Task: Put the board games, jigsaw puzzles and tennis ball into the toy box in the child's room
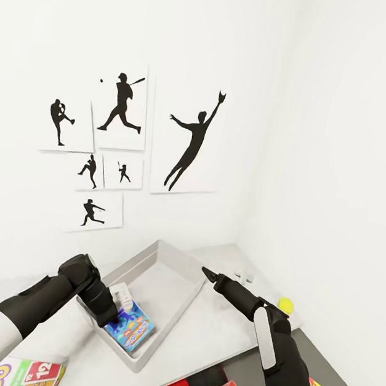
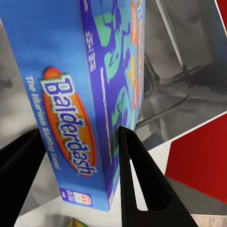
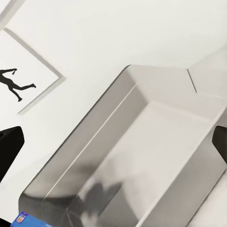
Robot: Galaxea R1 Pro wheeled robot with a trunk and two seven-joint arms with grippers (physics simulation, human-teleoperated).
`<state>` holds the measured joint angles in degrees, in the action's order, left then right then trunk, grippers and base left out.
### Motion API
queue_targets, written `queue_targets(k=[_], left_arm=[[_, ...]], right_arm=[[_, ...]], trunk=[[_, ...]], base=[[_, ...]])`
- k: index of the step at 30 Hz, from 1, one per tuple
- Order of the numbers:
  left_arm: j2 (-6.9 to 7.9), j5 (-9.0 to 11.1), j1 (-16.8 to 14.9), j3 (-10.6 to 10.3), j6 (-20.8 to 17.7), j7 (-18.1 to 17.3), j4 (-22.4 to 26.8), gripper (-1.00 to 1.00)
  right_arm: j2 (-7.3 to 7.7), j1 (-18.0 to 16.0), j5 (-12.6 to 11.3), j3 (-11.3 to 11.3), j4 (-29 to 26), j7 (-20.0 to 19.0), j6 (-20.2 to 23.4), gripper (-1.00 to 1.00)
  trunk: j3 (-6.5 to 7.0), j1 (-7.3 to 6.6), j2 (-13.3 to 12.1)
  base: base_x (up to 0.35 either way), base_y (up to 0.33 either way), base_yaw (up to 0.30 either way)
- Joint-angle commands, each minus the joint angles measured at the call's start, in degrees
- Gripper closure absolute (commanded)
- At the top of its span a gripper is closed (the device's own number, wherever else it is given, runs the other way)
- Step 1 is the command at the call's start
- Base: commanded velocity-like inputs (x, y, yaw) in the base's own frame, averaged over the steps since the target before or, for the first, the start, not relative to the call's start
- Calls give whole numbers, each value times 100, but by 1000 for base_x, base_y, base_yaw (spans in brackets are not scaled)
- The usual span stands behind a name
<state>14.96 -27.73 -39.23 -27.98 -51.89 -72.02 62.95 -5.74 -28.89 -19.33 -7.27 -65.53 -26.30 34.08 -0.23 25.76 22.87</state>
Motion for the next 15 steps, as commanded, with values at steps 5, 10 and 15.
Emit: queue_targets(k=[5, 10, 15], left_arm=[[6, -48, -5, -7, -46, -49, 7, -100], [7, -48, -13, -6, -49, -49, 9, -100], [13, -48, -14, -1, -50, -49, 8, -100]], right_arm=[[-6, -2, -27, -20, 1, -16, 46, -100], [-6, -2, -27, -20, 2, -16, 46, -100], [-6, -4, -27, -20, 2, -16, 46, -100]], trunk=[[-3, 3, 5], [-3, 3, 5], [-3, 3, 5]], base=[[0, 0, 0], [0, 0, 0], [0, 0, 0]])
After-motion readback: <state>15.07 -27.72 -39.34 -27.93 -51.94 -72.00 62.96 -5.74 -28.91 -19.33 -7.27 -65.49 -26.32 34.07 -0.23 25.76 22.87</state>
